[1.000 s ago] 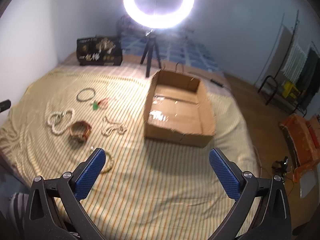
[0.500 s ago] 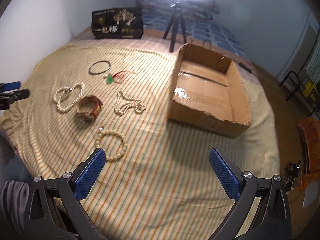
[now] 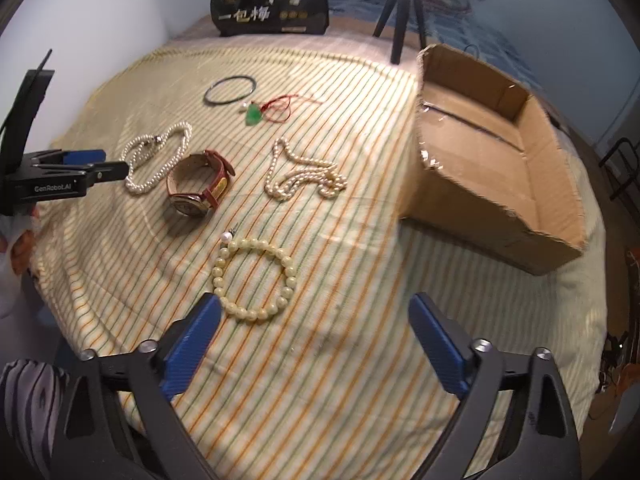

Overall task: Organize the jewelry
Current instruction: 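Close the left tool on the white pearl necklace while the right tool grasps the cream bead bracelet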

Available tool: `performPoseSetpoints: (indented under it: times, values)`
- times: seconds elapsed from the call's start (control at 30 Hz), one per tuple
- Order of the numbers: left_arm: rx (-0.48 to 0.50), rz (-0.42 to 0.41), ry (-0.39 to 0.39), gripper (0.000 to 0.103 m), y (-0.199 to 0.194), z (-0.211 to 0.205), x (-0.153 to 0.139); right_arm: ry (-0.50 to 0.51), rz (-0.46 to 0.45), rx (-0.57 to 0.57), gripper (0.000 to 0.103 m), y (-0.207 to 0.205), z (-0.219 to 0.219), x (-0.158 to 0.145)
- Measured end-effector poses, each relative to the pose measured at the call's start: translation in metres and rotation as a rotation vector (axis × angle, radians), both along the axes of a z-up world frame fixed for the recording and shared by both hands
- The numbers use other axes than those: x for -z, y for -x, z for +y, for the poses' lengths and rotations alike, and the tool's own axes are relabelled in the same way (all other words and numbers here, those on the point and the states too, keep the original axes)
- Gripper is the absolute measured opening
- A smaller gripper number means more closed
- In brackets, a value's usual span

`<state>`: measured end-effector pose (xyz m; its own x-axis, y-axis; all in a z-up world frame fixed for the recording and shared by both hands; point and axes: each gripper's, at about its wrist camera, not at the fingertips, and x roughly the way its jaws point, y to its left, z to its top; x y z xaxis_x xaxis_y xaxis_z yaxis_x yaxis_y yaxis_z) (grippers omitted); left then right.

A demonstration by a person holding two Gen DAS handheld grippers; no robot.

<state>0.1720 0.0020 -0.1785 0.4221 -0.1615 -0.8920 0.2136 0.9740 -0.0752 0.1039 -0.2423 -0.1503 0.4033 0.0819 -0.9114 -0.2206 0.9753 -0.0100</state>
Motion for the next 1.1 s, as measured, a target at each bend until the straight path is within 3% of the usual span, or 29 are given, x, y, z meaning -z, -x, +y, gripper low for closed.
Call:
performPoseSetpoints:
  times: [0.23, 0.5, 0.67, 0.8, 0.97, 1.0, 1.07, 1.1]
  values:
    - [-0.009, 0.003, -0.033, 0.074, -0.013, 0.002, 0.009, -0.032, 0.038, -0.005, 0.080, -0.014, 0.006, 0.020]
    - [0.002, 0.009, -0.056, 0.073, -0.023, -0.003, 0.015, -0.020, 0.065, 0.002, 0.077, -0.023, 0.010, 0.029]
    - [0.006, 0.018, -0.051, 0.067, -0.028, -0.006, 0.015, 0.004, 0.077, -0.011, 0.075, -0.030, 0.017, 0.035]
    - [0.039, 0.011, -0.061, 0.052, -0.029, -0.012, 0.015, 0.015, 0.080, -0.018, 0.072, -0.033, 0.023, 0.040]
    - [0.064, 0.001, -0.051, 0.026, -0.025, -0.019, 0.012, 0.004, 0.077, -0.018, 0.052, -0.033, 0.027, 0.040]
    - [0.065, 0.000, -0.043, 0.017, -0.024, -0.020, 0.011, 0.000, 0.077, -0.020, 0.048, -0.032, 0.028, 0.038]
    - [0.050, -0.004, -0.032, 0.015, -0.024, -0.018, 0.010, -0.014, 0.079, -0.025, 0.025, -0.031, 0.029, 0.038]
    - [0.045, -0.004, -0.022, 0.014, -0.023, -0.017, 0.010, -0.020, 0.080, -0.026, 0.018, -0.031, 0.029, 0.037]
